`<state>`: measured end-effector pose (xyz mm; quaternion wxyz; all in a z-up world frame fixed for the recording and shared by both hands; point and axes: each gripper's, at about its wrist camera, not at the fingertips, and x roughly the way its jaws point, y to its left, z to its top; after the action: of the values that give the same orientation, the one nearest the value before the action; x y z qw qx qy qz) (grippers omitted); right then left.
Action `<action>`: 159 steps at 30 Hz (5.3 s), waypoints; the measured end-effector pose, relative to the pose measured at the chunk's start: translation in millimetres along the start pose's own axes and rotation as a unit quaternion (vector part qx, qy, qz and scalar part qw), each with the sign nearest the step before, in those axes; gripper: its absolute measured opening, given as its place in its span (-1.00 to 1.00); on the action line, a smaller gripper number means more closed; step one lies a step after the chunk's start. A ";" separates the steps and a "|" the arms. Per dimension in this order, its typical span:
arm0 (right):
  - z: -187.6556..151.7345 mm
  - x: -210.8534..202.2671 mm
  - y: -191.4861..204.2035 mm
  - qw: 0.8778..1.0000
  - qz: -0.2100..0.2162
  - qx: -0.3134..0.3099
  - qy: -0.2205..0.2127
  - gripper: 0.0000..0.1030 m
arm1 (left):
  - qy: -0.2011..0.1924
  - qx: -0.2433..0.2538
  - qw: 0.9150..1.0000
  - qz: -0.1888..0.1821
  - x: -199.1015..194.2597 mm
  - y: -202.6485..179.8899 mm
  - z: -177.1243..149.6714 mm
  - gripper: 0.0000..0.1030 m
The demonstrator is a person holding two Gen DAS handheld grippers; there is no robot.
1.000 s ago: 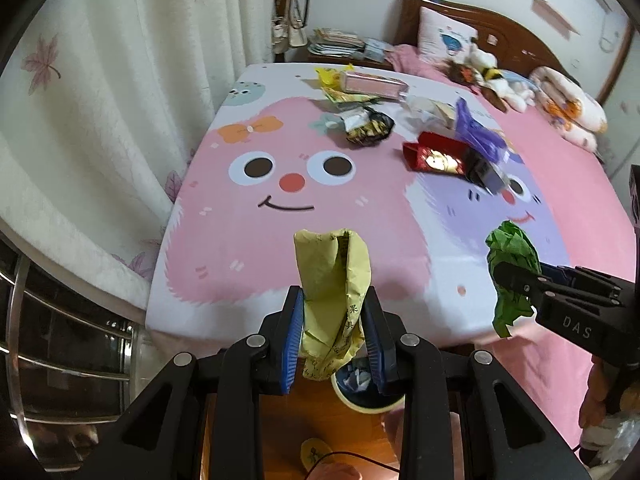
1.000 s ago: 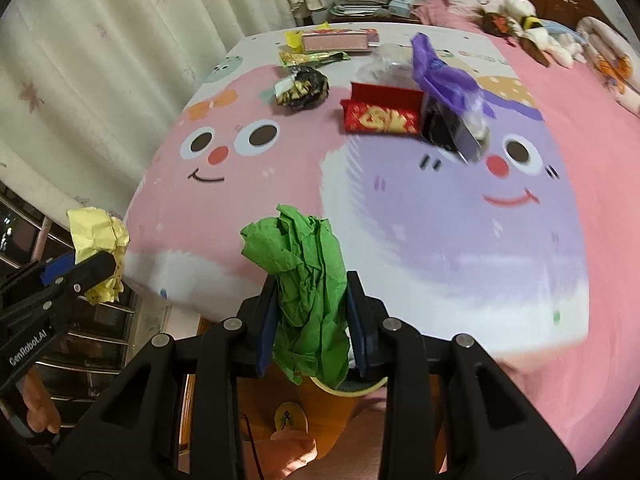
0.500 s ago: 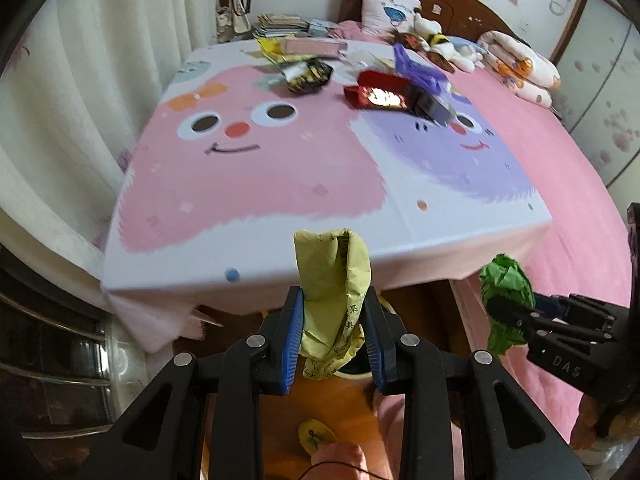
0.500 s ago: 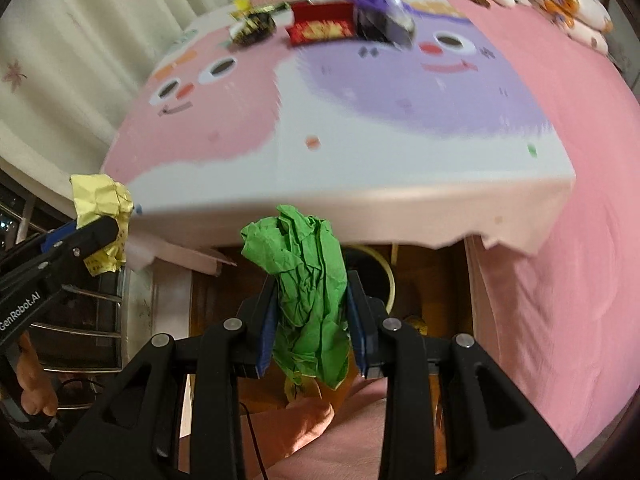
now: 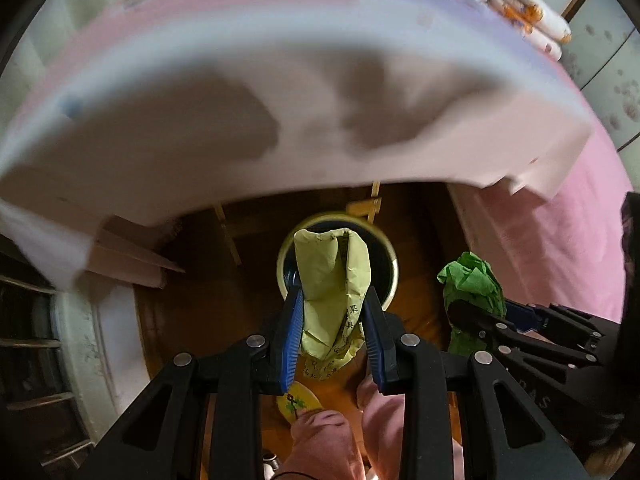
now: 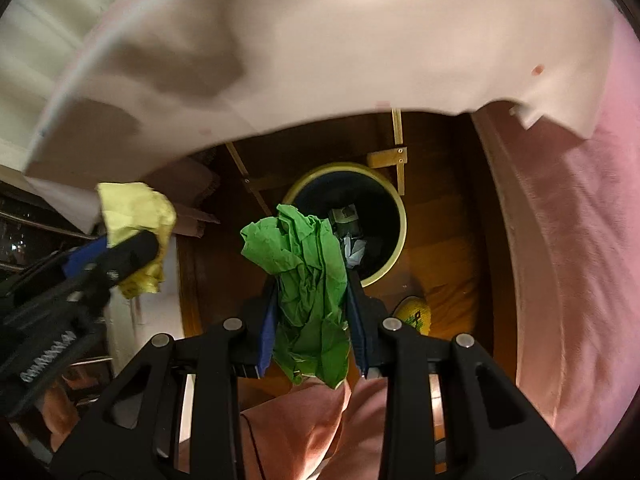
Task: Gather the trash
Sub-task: 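Carry both papers over the bin and open both tools to drop them, then raise both tools from the bin back toward the table, then grasp the red box with the left tool while the right tool grasps the purple bag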
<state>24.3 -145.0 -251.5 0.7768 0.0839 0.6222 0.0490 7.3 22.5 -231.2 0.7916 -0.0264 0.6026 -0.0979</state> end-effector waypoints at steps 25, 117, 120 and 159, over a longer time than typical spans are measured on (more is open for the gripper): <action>20.4 225.9 -67.4 1.000 0.000 -0.016 0.004 -0.08 | -0.014 -0.016 0.999 0.031 219.6 13.6 4.8 0.44; 415.7 -176.1 -12.4 0.977 0.078 -0.141 -0.139 -0.01 | -0.100 -0.191 0.976 0.002 -121.8 -30.5 373.1 0.41; 448.8 -147.4 -2.9 0.975 0.069 -0.176 -0.115 -0.01 | -0.088 -0.231 0.969 0.004 -100.2 -27.1 386.9 0.41; 490.7 -92.0 -51.0 0.977 0.128 -0.159 -0.065 -0.74 | 0.007 -0.405 0.913 0.054 51.1 -7.7 479.3 0.09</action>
<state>480.8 -245.7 -69.2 0.8064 0.0409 0.5385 0.2409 479.1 -31.1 -147.9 0.7125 -0.3115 0.5969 0.1976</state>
